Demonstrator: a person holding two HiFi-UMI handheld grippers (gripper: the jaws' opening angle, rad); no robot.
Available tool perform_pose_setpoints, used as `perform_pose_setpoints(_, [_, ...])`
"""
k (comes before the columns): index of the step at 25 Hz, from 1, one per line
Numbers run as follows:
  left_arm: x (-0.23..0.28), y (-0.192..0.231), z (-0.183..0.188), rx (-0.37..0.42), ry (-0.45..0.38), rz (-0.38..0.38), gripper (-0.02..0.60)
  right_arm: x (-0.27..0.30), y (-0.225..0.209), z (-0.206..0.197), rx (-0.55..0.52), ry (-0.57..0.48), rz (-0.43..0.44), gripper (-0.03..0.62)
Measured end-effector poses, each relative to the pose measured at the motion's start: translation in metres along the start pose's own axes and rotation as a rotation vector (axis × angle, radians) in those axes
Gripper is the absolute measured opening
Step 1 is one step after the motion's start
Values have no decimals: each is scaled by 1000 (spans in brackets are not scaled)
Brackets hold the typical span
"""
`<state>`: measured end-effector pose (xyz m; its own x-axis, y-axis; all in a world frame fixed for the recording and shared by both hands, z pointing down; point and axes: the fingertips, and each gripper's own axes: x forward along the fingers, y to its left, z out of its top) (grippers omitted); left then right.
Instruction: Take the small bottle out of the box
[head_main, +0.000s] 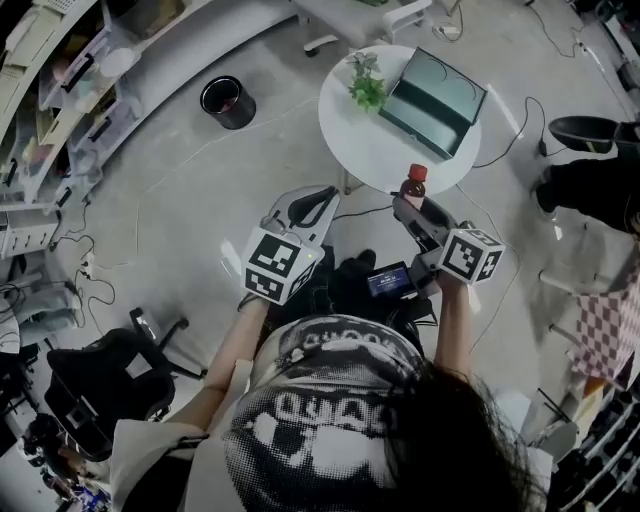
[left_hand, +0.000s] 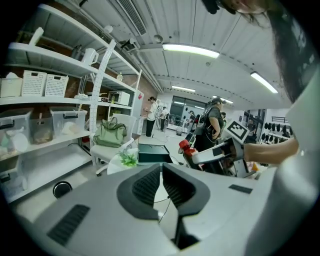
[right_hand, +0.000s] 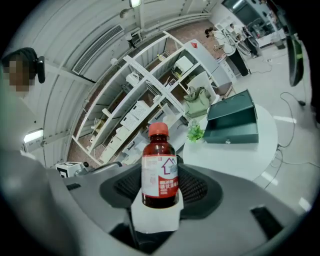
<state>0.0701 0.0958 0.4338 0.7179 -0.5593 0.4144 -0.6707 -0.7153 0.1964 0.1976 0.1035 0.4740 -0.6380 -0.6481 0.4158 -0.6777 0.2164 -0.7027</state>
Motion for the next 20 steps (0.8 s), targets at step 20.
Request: perform_pose_setpoints(20, [29, -116, -1, 13, -37, 25, 23, -108, -33, -17, -26, -47, 59, 224])
